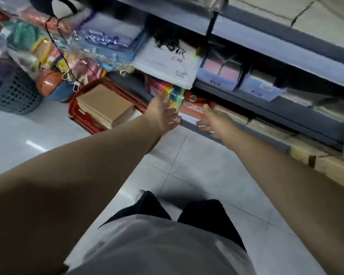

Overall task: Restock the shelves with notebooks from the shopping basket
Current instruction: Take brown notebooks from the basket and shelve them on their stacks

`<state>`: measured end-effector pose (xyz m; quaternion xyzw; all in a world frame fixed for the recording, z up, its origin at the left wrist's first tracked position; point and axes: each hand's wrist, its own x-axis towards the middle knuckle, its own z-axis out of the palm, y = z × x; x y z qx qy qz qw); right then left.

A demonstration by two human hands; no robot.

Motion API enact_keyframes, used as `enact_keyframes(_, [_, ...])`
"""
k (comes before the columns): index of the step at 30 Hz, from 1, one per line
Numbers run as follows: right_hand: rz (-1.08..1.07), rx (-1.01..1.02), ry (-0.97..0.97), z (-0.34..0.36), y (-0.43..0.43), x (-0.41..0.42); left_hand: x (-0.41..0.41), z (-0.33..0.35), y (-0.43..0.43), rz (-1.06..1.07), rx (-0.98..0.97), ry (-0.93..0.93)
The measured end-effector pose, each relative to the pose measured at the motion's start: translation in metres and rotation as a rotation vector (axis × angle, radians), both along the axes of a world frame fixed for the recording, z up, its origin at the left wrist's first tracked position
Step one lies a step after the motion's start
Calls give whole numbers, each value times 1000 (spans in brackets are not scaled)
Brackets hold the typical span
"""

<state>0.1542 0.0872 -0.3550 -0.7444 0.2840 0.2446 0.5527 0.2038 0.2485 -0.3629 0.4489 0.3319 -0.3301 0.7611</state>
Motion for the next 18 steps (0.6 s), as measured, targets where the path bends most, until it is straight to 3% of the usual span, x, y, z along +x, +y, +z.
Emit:
enact_keyframes(10, [274,-86,87,-153,120,49,39,-132,86,159,270,71])
enact_keyframes(18, [729,-276,-28,-284,156,61,47,-279,125,-231,521,4])
